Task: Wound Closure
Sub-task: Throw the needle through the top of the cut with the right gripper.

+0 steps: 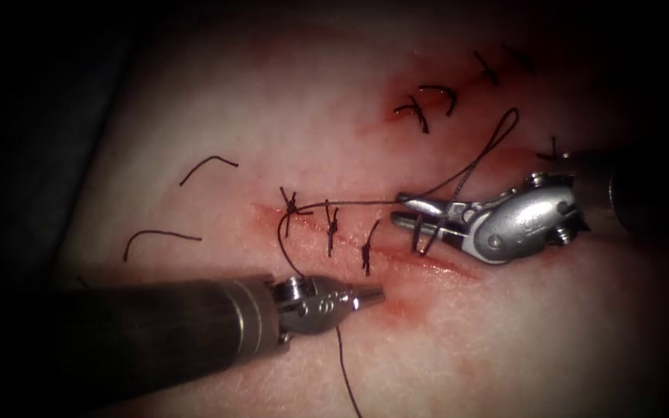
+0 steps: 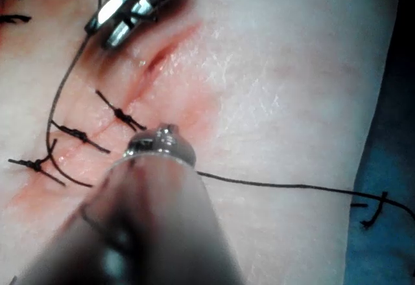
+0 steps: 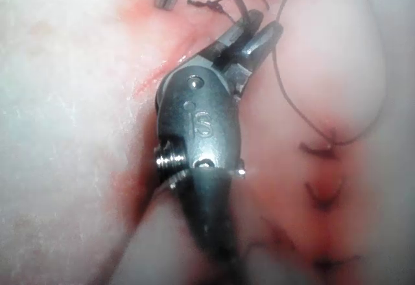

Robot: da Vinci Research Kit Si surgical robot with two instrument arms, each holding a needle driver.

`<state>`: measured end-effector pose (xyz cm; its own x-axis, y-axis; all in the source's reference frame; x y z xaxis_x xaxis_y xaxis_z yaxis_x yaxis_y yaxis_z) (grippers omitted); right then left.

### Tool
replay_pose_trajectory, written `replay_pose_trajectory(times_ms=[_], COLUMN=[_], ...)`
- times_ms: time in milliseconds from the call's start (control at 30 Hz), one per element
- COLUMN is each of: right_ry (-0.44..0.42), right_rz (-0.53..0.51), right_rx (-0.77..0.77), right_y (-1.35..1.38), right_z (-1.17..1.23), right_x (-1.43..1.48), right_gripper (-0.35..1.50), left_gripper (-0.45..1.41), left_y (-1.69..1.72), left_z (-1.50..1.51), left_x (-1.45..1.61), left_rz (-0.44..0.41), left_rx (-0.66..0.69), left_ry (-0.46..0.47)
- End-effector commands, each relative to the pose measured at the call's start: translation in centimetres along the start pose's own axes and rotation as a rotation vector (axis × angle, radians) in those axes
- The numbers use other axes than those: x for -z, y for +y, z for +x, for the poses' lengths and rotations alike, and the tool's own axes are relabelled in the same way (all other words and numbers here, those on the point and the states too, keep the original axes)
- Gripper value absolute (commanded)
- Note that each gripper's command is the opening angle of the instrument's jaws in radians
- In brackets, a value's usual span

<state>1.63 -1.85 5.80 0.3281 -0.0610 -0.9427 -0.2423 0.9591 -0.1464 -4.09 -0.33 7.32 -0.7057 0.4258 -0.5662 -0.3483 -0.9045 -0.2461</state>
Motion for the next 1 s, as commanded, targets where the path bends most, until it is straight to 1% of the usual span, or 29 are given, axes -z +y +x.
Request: replay_pose_trajectory(times_ms=[33, 167, 233, 300, 433, 467, 500, 667, 700, 733, 900, 1000], right_ry=[-0.005, -0.002, 0.016, 0.008, 0.008, 0.008, 0.001, 0.002, 0.002, -0.008, -0.011, -0.016], right_rz=[0.007, -0.005, -0.037, -0.079, -0.117, -0.117, -0.137, -0.15, -0.15, -0.162, -0.174, -0.186], right_rx=[-0.057, -0.259, -0.332, -0.406, -0.486, -0.486, -0.53, -0.658, -0.658, -0.712, -0.767, -0.861], right_y=[0.0, 0.08, 0.12, 0.16, 0.18, 0.18, 0.19, 0.23, 0.23, 0.24, 0.27, 0.27], right_z=[-0.12, -0.25, -0.29, -0.33, -0.35, -0.35, -0.36, -0.37, -0.37, -0.39, -0.42, -0.43], right_x=[-0.15, -0.22, -0.23, -0.24, -0.23, -0.23, -0.22, -0.23, -0.23, -0.24, -0.25, -0.25], right_gripper=[-0.35, -0.35, -0.35, -0.35, -0.35, -0.35, -0.35, -0.35, -0.35, -0.35, -0.35, -0.35], left_gripper=[-0.37, -0.37, -0.37, -0.37, -0.37, -0.37, -0.37, -0.37, -0.37, -0.37, -0.37, -0.37], left_y=[0.04, 0.05, 0.06, 0.08, 0.1, 0.1, 0.11, 0.12, 0.12, 0.12, 0.13, 0.13], left_z=[0.0, 0.0, 0.01, 0.02, 0.04, 0.04, 0.05, 0.05, 0.05, 0.05, 0.06, 0.06], left_x=[-0.09, -0.08, -0.08, -0.07, -0.05, -0.05, -0.05, -0.05, -0.05, -0.04, -0.03, -0.03], left_rz=[-0.001, -0.001, -0.001, 0.0, 0.001, 0.001, 0.002, 0.003, 0.003, 0.002, 0.003, 0.003], left_rx=[-0.001, -0.001, -0.001, 0.0, 0.002, 0.002, 0.002, 0.003, 0.003, 0.002, 0.003, 0.004], left_ry=[-0.002, -0.003, -0.003, -0.004, -0.005, -0.005, -0.006, -0.006, -0.006, -0.006, -0.007, -0.008])
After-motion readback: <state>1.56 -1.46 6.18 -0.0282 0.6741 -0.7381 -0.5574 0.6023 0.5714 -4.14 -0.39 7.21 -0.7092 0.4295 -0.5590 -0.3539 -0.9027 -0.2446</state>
